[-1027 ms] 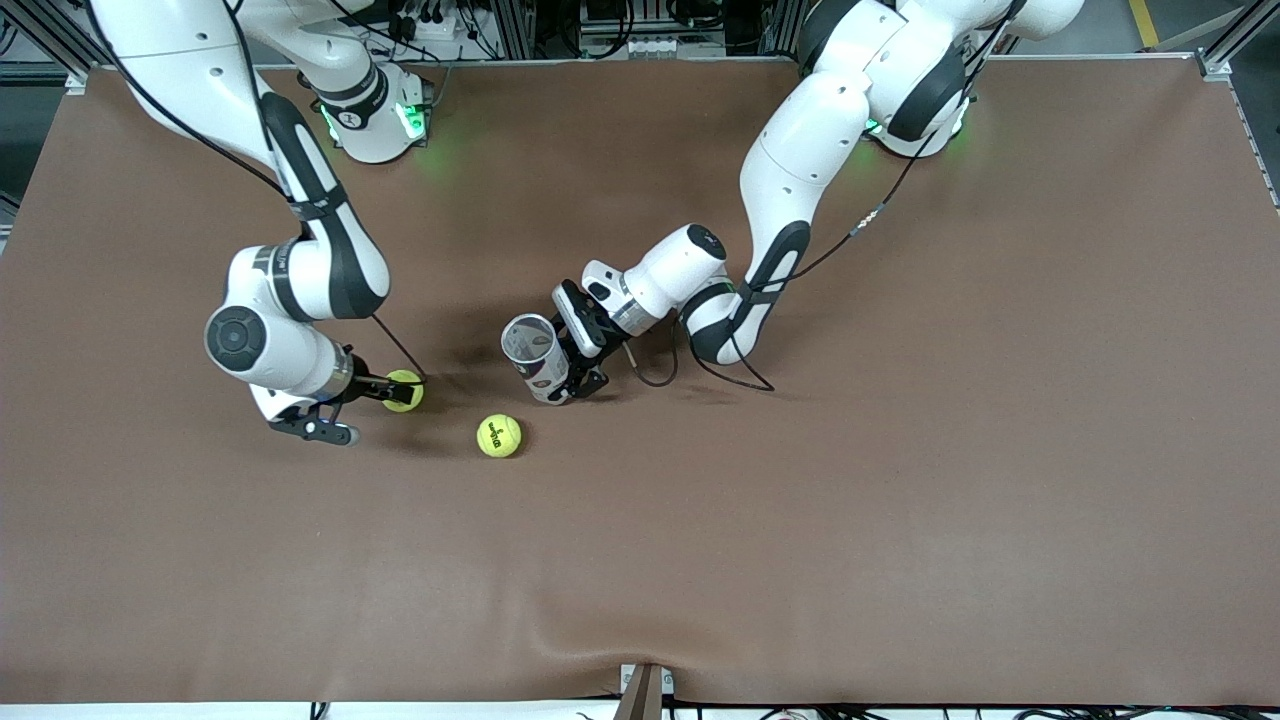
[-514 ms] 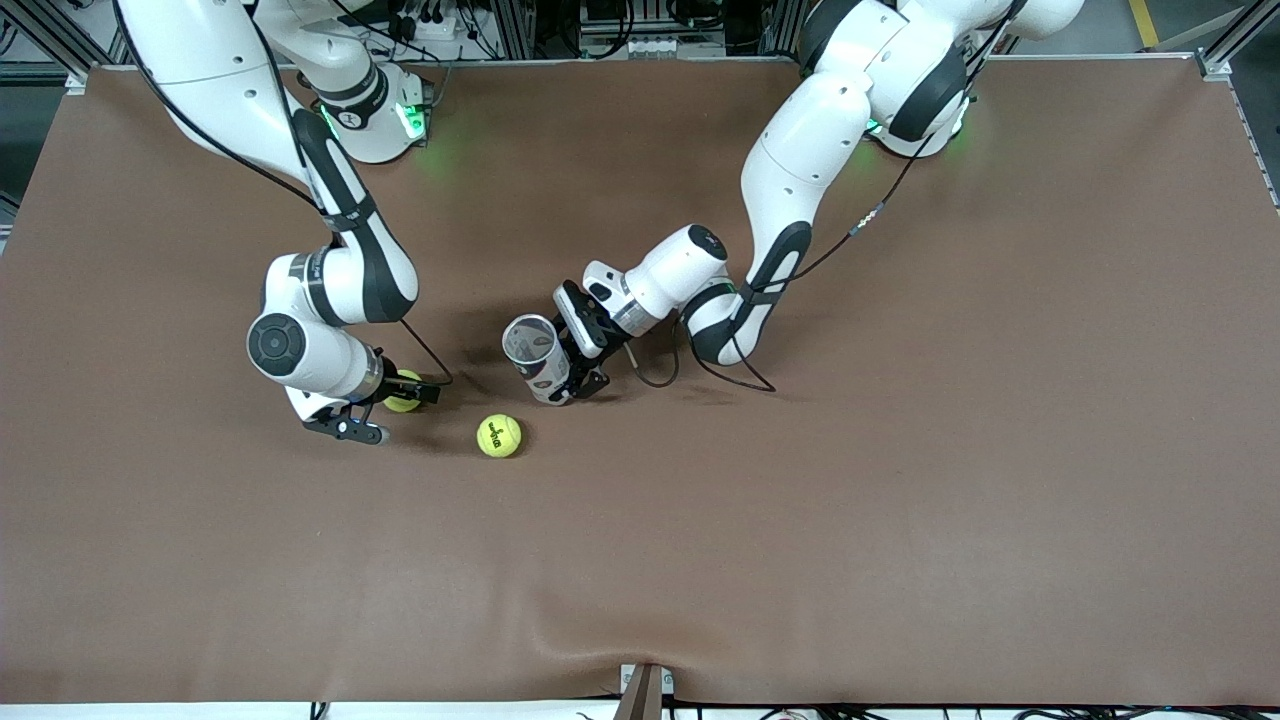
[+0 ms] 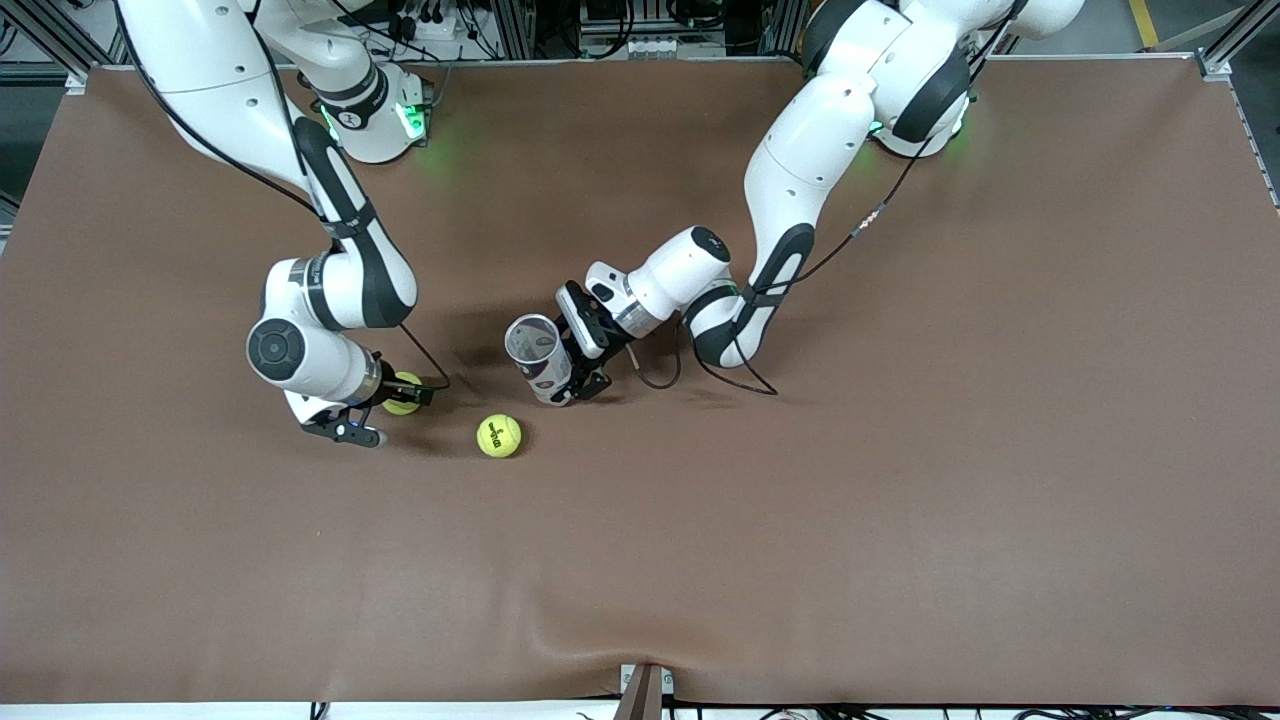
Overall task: Insert tennis ball vertically with right arm
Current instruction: 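Lower the right gripper onto the nearer tennis ball and grasp it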
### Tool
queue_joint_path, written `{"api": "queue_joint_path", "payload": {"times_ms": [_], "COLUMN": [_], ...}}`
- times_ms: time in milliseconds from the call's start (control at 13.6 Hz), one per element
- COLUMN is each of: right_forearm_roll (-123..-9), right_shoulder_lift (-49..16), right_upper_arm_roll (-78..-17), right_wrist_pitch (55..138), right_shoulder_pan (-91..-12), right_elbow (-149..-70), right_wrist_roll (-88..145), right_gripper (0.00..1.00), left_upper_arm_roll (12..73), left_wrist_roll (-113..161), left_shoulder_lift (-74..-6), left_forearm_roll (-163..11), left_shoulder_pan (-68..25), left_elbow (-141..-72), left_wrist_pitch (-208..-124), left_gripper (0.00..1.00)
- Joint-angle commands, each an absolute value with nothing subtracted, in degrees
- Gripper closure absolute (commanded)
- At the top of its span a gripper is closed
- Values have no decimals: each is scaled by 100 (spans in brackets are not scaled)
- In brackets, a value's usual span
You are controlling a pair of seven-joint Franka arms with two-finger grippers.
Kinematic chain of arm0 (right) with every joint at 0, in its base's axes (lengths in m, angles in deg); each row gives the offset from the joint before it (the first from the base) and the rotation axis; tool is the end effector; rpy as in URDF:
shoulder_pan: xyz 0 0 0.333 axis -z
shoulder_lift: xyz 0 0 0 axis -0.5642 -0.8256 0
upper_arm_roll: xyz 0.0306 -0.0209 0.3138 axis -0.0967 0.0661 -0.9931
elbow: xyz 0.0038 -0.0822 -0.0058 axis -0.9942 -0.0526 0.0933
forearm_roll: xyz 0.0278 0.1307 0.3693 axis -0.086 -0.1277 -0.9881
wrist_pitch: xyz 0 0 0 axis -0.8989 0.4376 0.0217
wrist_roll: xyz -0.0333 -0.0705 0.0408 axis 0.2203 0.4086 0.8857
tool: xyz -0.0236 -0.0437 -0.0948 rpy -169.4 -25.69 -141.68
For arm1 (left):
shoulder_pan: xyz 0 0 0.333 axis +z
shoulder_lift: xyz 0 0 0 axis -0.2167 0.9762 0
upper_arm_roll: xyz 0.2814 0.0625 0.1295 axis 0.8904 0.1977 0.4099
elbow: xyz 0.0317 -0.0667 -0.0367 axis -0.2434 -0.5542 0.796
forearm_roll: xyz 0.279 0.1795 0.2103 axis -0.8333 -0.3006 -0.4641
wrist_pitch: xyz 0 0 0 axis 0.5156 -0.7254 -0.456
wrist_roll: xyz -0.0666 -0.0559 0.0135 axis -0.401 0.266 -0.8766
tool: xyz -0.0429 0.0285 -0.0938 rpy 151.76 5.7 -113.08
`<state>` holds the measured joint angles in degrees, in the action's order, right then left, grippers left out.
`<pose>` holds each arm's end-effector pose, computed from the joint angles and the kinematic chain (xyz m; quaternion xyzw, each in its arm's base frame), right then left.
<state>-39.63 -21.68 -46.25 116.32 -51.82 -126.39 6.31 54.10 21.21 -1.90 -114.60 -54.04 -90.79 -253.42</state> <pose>0.5776 0.1143 0.1943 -0.9898 0.1193 0.0761 0.0135 0.4572 -0.5643 0.1370 0.7379 -0.4746 0.4154 0.2402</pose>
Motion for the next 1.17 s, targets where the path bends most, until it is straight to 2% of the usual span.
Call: {"api": "queue_joint_path", "payload": {"times_ms": [0, 293, 514, 807, 1100], "right_forearm_roll": [-4047, -3872, -3801, -3827, -4029], "right_shoulder_lift": [-1920, -1780, -1753, -1666, -1507], "right_upper_arm_roll": [-4614, -4534, -4534, -4525, -4630], "right_wrist_pitch": [10791, 9174, 8382, 7511, 7307], "right_shoulder_pan": [-5096, -4947, -4885, -4885, -5051], "right_elbow": [-12164, -11040, -10336, -9659, -9525], "right_wrist_roll": [778, 936, 919, 813, -115], "right_gripper": [100, 100, 100, 100, 100], "left_upper_arm_roll": [5436, 5436, 5436, 5436, 5436], "left_wrist_roll": [2088, 2079, 2079, 2062, 2018], "left_shoulder_lift": [-322, -331, -322, -313, -322], "left_forearm_roll": [-11642, -11642, -11642, -11642, -11633], "left_shoulder_pan": [-5295, -5286, -5286, -5295, -5295], "left_elbow": [-9400, -9391, -9409, -9391, -9374], "left_wrist_pitch": [-25227, -25227, -25227, -25227, -25227], "left_gripper": [24, 23, 23, 23, 23]}}
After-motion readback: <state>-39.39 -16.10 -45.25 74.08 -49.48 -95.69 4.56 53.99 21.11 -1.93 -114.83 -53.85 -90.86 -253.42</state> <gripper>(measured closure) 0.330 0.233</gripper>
